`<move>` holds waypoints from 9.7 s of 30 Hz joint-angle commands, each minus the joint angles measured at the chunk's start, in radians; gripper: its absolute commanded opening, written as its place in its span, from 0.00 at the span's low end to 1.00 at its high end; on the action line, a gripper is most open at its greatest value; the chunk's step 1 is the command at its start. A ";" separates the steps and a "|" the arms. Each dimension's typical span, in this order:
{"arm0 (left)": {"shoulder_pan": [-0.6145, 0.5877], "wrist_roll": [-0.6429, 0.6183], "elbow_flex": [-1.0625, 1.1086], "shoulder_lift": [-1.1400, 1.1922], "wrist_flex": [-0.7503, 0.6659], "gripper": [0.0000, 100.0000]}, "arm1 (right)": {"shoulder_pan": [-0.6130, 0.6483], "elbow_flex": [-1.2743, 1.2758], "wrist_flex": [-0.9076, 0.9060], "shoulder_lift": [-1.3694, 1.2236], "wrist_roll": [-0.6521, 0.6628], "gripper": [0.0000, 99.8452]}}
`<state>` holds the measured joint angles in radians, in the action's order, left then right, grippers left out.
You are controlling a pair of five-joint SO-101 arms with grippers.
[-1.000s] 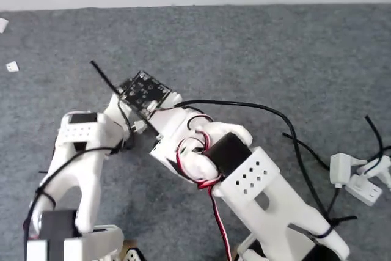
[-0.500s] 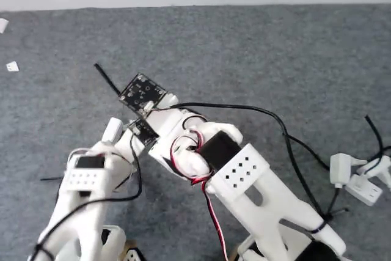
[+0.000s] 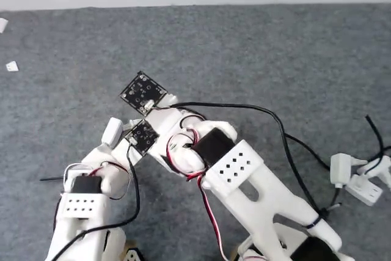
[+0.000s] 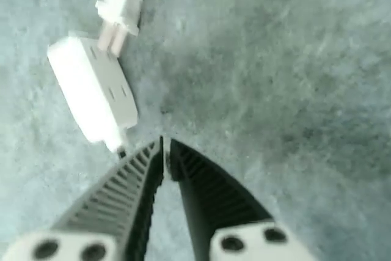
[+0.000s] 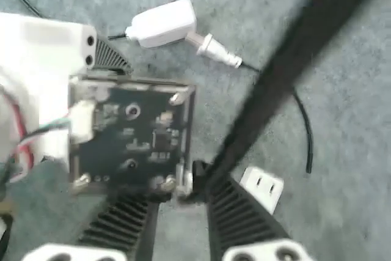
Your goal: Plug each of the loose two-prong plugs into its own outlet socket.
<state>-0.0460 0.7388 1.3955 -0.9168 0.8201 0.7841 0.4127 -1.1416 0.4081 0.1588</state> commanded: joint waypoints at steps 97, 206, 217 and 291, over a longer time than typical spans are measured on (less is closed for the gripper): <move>-0.025 -0.187 0.033 -0.034 -0.209 0.01 | -0.418 0.440 0.332 -0.140 0.166 0.03; -0.054 -0.322 -0.513 0.462 0.051 0.17 | -0.733 0.585 0.384 0.028 0.006 0.01; -0.037 -0.262 -0.568 0.624 0.068 0.16 | -0.733 0.585 0.386 0.028 0.006 0.01; -0.282 0.364 -1.689 1.583 0.595 0.03 | -0.733 0.551 0.415 -0.048 -0.002 0.01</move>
<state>-0.3237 1.0963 -0.2048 0.6053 1.2912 0.0491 1.0249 -0.7426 0.3621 0.1695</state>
